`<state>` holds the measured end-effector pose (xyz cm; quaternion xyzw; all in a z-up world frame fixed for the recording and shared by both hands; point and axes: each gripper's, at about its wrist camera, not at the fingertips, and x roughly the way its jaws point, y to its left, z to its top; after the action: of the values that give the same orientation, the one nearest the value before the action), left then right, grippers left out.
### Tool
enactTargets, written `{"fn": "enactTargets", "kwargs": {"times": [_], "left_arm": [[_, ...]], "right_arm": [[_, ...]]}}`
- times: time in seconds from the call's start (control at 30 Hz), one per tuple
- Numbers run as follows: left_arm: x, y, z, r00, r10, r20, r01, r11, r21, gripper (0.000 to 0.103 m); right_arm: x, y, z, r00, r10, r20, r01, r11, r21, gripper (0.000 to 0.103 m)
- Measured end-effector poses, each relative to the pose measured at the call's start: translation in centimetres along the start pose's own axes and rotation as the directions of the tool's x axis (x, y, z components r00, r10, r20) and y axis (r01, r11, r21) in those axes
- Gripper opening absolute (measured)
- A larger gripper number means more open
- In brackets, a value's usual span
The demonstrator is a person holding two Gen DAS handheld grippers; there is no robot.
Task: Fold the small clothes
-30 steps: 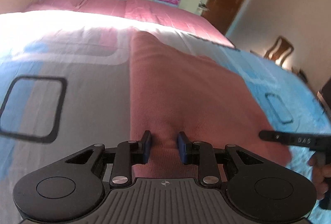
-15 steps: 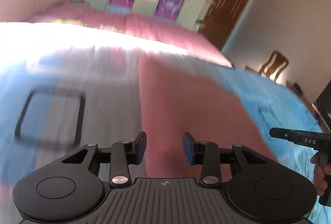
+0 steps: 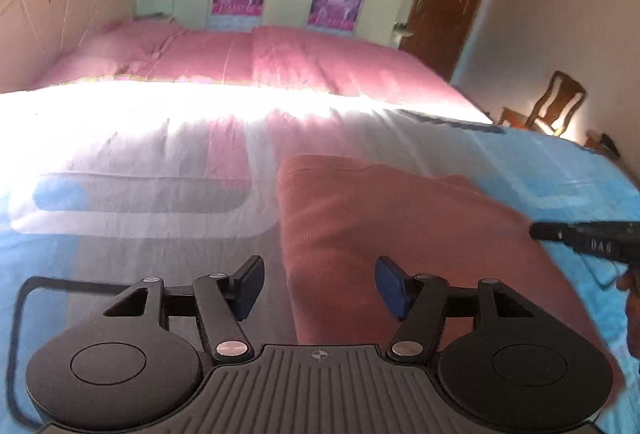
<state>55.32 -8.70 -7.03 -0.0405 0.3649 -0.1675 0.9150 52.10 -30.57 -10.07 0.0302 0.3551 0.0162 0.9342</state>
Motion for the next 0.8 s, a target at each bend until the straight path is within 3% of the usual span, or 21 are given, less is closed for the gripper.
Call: {"fn": "enactTargets", "kwargs": {"times": [0.1,0.17,0.2,0.3,0.4,0.53,0.6,0.67,0.7,0.77,0.8], "left_arm": [[-0.6,-0.7,-1.9,0.999,0.014,-0.035,-0.013,1.0,0.027,0.062],[0.2,-0.5,-3.0,0.999,0.019,-0.049,-0.019,1.0,-0.001,0.062],[0.0,-0.4,-3.1,0.999,0.016,-0.047,-0.017,0.999,-0.036,0.062],[-1.9,-0.5,-2.9,1.0,0.022,-0.012,-0.023,0.998,-0.058,0.062],[-4.0,-0.6,-3.9,1.0,0.006,-0.003,-0.006,0.998,-0.062,0.062],[-4.5,-0.5,-6.6,0.999,-0.002,-0.052,-0.003,0.995,-0.096,0.062],[-4.2,-0.6,-7.3,0.998,0.015,-0.054,-0.02,0.995,-0.095,0.062],[-4.7,-1.0,-6.6,0.998,0.033,-0.056,-0.038,0.996,-0.086,0.062],[-5.0,-1.0,-6.3,0.998,0.037,-0.043,-0.04,0.996,-0.084,0.062],[-5.9,-0.5,-5.9,0.999,0.027,-0.019,-0.029,0.995,-0.1,0.067],[-6.1,0.0,-5.9,1.0,0.012,-0.023,-0.015,0.994,-0.111,0.069]], "right_arm": [[-2.1,0.6,-1.0,0.998,0.055,0.029,-0.055,0.998,-0.002,0.013],[-0.8,1.2,-1.9,0.997,0.042,-0.065,-0.045,0.998,-0.046,0.01],[-0.3,1.5,-2.6,0.997,0.026,-0.072,-0.031,0.997,-0.068,0.01],[-1.7,1.9,-2.3,0.998,0.014,-0.057,-0.018,0.998,-0.064,0.014],[-5.3,2.4,-2.7,0.998,0.06,0.03,-0.058,0.997,-0.052,0.022],[-7.0,3.4,-5.2,0.997,0.072,-0.018,-0.073,0.993,-0.092,0.021],[-5.8,4.1,-7.3,0.995,0.037,-0.091,-0.051,0.986,-0.16,0.02],[-5.9,5.4,-7.8,0.998,0.003,-0.056,-0.016,0.97,-0.242,0.022],[-6.3,5.8,-7.5,0.998,0.002,-0.064,-0.018,0.968,-0.252,0.024],[-8.0,4.8,-6.3,0.998,0.062,-0.025,-0.066,0.984,-0.168,0.054],[-8.9,3.8,-5.8,0.996,0.085,0.008,-0.084,0.99,-0.109,0.06]]}}
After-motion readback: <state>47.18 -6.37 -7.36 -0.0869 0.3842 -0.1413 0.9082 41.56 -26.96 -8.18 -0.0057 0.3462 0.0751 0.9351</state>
